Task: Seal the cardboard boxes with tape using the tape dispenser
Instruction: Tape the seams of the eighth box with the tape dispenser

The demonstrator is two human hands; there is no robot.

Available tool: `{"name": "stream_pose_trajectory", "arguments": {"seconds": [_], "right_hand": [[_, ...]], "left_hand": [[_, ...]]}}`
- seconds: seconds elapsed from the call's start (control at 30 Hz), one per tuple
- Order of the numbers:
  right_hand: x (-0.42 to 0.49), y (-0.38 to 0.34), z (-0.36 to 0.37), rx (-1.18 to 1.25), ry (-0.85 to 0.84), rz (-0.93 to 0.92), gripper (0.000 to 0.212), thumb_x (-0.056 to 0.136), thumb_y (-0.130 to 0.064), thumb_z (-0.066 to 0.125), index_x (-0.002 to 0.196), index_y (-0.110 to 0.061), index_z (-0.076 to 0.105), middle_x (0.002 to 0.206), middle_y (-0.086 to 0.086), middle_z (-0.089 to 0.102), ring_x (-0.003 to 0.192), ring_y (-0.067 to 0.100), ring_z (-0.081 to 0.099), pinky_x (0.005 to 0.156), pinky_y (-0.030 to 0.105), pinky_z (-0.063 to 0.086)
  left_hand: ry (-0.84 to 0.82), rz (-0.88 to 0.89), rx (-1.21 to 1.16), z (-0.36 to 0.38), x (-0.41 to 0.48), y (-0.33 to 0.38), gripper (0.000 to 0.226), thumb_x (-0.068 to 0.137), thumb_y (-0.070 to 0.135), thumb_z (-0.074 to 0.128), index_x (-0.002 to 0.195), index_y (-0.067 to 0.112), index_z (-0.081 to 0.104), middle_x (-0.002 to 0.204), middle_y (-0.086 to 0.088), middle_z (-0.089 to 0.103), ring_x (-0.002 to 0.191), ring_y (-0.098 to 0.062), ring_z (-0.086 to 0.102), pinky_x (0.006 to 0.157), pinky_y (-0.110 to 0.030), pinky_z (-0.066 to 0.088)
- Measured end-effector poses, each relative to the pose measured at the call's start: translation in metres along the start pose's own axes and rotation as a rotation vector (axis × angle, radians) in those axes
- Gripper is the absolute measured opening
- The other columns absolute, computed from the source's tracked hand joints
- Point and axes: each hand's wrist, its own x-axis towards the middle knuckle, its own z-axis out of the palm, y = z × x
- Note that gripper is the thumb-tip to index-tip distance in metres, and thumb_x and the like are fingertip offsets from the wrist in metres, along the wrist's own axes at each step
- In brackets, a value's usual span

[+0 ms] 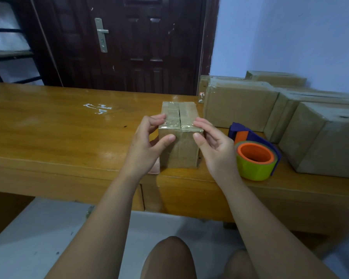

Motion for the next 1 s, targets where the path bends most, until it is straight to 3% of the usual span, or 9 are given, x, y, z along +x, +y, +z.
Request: {"name": "stream_pose_trajectory", "arguments": {"seconds": [0.2, 0.37, 0.47, 0.53, 0.57, 0.67, 0.77, 0.9, 1.0], "right_hand": [[0.003, -0.002, 0.002, -0.01, 0.048, -0.02, 0.022, 0.095, -0.016, 0.056, 0.108, -0.033, 0.062, 0.12, -0.013, 0.06, 0.118, 0.0, 0.054, 0.102, 0.023, 0.045], [0.011, -0.006, 0.0, -0.061, 0.013, 0.041, 0.025, 0.097, -0.014, 0.053, 0.118, -0.022, 0.063, 0.133, -0.002, 0.056, 0.125, 0.004, 0.049, 0.107, 0.028, 0.041], [0.011, -0.016, 0.003, -0.389, 0.107, 0.043, 0.032, 0.098, -0.015, 0.05, 0.127, -0.021, 0.061, 0.142, -0.001, 0.046, 0.126, 0.002, 0.038, 0.101, 0.003, 0.028], [0.002, -0.025, 0.01, -0.54, 0.21, -0.076, 0.033, 0.098, -0.021, 0.05, 0.129, -0.025, 0.06, 0.131, 0.0, 0.048, 0.122, 0.009, 0.039, 0.095, 0.003, 0.022], [-0.003, -0.028, 0.013, -0.555, 0.236, -0.144, 0.033, 0.096, -0.025, 0.05, 0.127, -0.025, 0.061, 0.119, 0.0, 0.048, 0.113, 0.009, 0.039, 0.093, 0.003, 0.022], [-0.013, -0.032, 0.016, -0.543, 0.17, -0.19, 0.035, 0.092, -0.034, 0.051, 0.122, -0.023, 0.065, 0.105, -0.004, 0.042, 0.1, 0.002, 0.03, 0.088, -0.005, 0.019], [-0.012, -0.032, 0.01, -0.602, 0.088, -0.205, 0.028, 0.092, -0.022, 0.06, 0.119, -0.019, 0.067, 0.111, 0.0, 0.051, 0.108, 0.011, 0.042, 0.088, -0.006, 0.02], [0.0, -0.033, -0.001, -0.569, -0.014, -0.088, 0.038, 0.095, 0.002, 0.047, 0.116, -0.02, 0.068, 0.128, -0.003, 0.057, 0.119, 0.007, 0.048, 0.093, -0.002, 0.025], [0.014, -0.042, -0.011, -0.536, -0.113, 0.062, 0.048, 0.096, 0.005, 0.041, 0.128, -0.026, 0.059, 0.145, -0.008, 0.045, 0.135, 0.008, 0.036, 0.108, 0.015, 0.024]], "left_hand": [[0.128, 0.082, 0.076, 0.006, 0.0, -0.004, 0.026, 0.088, 0.018, 0.063, 0.098, 0.037, 0.049, 0.122, 0.015, 0.054, 0.118, 0.003, 0.049, 0.095, -0.016, 0.043], [0.178, 0.149, 0.279, 0.008, -0.006, -0.003, 0.02, 0.087, 0.039, 0.059, 0.104, 0.031, 0.053, 0.12, 0.016, 0.054, 0.117, -0.004, 0.047, 0.097, -0.028, 0.039], [0.21, 0.226, 0.481, 0.011, -0.014, 0.003, 0.034, 0.092, 0.05, 0.04, 0.108, 0.029, 0.061, 0.118, 0.014, 0.055, 0.116, -0.012, 0.045, 0.105, -0.04, 0.029], [0.195, 0.215, 0.551, 0.017, -0.02, 0.011, 0.045, 0.094, 0.054, 0.03, 0.111, 0.031, 0.065, 0.116, 0.017, 0.052, 0.119, -0.012, 0.04, 0.111, -0.053, 0.014], [0.177, 0.216, 0.585, 0.02, -0.023, 0.015, 0.046, 0.095, 0.053, 0.029, 0.114, 0.032, 0.065, 0.116, 0.016, 0.052, 0.119, -0.01, 0.039, 0.11, -0.053, 0.009], [0.098, 0.274, 0.657, 0.023, -0.023, 0.026, 0.037, 0.095, 0.032, 0.036, 0.12, 0.026, 0.062, 0.118, 0.01, 0.059, 0.117, -0.007, 0.043, 0.107, -0.045, 0.016], [0.104, 0.351, 0.715, 0.014, -0.022, 0.025, 0.036, 0.091, 0.013, 0.043, 0.121, 0.018, 0.061, 0.122, 0.003, 0.06, 0.117, -0.012, 0.047, 0.108, -0.045, 0.025], [0.189, 0.111, 0.861, 0.001, -0.019, 0.026, 0.039, 0.093, 0.019, 0.051, 0.133, 0.017, 0.051, 0.139, -0.002, 0.048, 0.134, -0.02, 0.036, 0.113, -0.043, 0.015], [0.187, 0.052, 0.858, -0.009, -0.015, 0.028, 0.038, 0.096, 0.029, 0.047, 0.131, 0.018, 0.051, 0.141, -0.002, 0.046, 0.135, -0.02, 0.034, 0.111, -0.039, 0.022]]}}
